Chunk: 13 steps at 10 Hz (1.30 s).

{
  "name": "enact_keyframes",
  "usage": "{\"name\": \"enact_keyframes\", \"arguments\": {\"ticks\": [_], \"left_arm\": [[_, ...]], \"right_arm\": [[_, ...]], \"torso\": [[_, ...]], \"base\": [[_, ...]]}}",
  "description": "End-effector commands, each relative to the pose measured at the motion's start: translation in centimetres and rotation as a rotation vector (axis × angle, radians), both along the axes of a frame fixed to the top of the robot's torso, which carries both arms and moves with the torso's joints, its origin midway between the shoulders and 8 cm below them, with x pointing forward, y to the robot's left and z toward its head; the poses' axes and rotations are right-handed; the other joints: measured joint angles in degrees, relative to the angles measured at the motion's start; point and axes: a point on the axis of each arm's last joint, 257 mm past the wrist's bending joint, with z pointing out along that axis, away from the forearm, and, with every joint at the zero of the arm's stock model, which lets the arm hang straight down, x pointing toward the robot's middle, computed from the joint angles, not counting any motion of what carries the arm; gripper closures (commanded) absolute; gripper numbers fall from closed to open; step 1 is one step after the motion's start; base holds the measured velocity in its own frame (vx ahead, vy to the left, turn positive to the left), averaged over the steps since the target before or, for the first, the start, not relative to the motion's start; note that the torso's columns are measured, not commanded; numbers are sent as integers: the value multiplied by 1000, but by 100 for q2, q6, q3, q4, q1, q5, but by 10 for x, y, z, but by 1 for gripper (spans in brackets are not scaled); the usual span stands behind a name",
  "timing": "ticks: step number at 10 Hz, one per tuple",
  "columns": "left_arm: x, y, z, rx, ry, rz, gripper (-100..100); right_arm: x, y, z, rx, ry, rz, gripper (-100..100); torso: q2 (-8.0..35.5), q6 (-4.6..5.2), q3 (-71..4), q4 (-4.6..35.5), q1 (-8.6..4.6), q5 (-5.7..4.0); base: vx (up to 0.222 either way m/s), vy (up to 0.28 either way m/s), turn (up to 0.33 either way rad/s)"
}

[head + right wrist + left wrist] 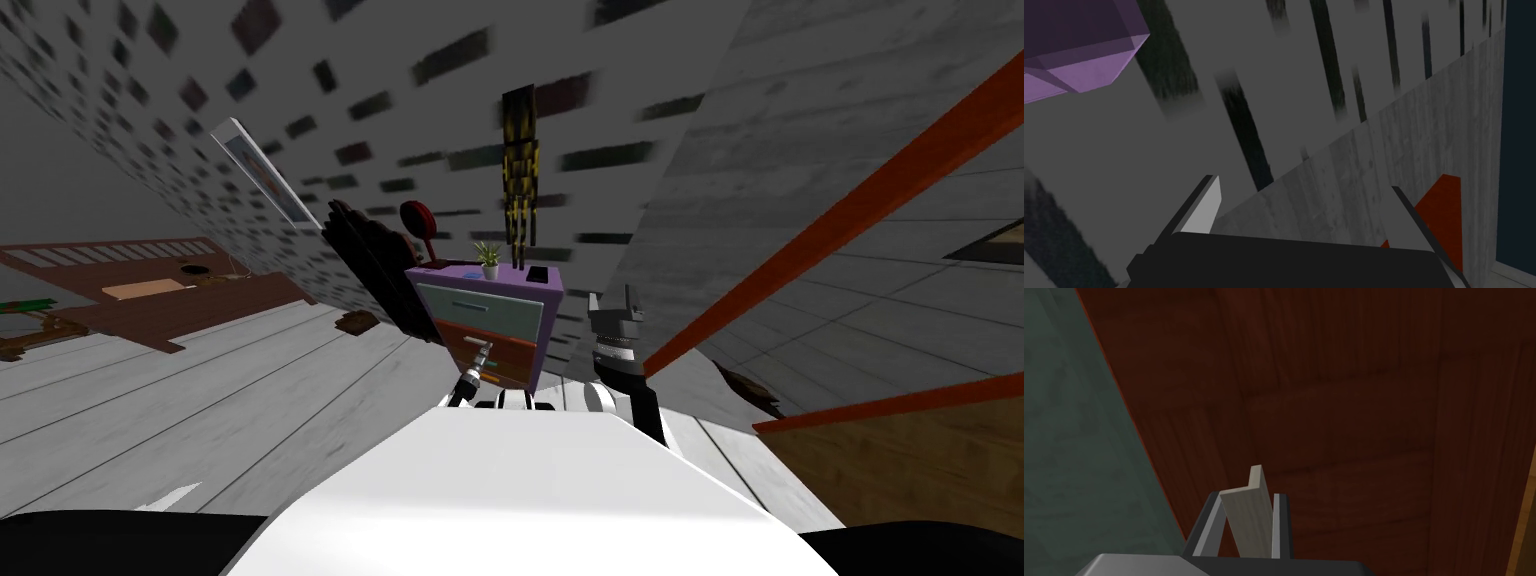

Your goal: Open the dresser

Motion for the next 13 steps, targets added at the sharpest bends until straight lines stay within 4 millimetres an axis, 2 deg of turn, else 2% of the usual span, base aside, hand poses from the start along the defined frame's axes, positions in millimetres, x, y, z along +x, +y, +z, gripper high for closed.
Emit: {"name": "enact_keyframes", "arguments": {"ticks": [1, 2, 4, 5, 10, 11, 13], "left_arm": [[-23, -15, 4, -8, -4, -27, 100], [-34, -28, 7, -15, -7, -49, 100], [-35, -26, 2, -13, 7, -42, 100], [-39, -28, 9, -16, -2, -50, 100], [-45, -33, 24, -19, -21, -65, 100], [-50, -29, 10, -9, 15, -59, 100], [-60, -31, 18, -14, -5, -72, 100]], "right_arm": [[0, 0, 0, 0, 0, 0, 0], [0, 0, 0, 0, 0, 0, 0], [0, 0, 0, 0, 0, 0, 0], [0, 0, 0, 0, 0, 0, 0], [0, 0, 0, 0, 0, 0, 0], [0, 0, 0, 0, 0, 0, 0], [0, 0, 0, 0, 0, 0, 0]], "torso": [[6, 1, 3, 4, -4, -2], [10, 3, 3, 10, -11, -4], [8, 12, 1, 13, -21, -6], [17, 11, 10, 9, -17, -3], [51, 13, 18, 45, -37, -15], [51, 13, 19, 51, -41, -19], [42, 15, 13, 31, -35, -11]], "base": [[73, 8, 152], [109, 11, 250], [73, 0, 34], [-55, 19, 21], [-120, 38, 19], [-48, 17, 5], [-142, 46, 47]]}}
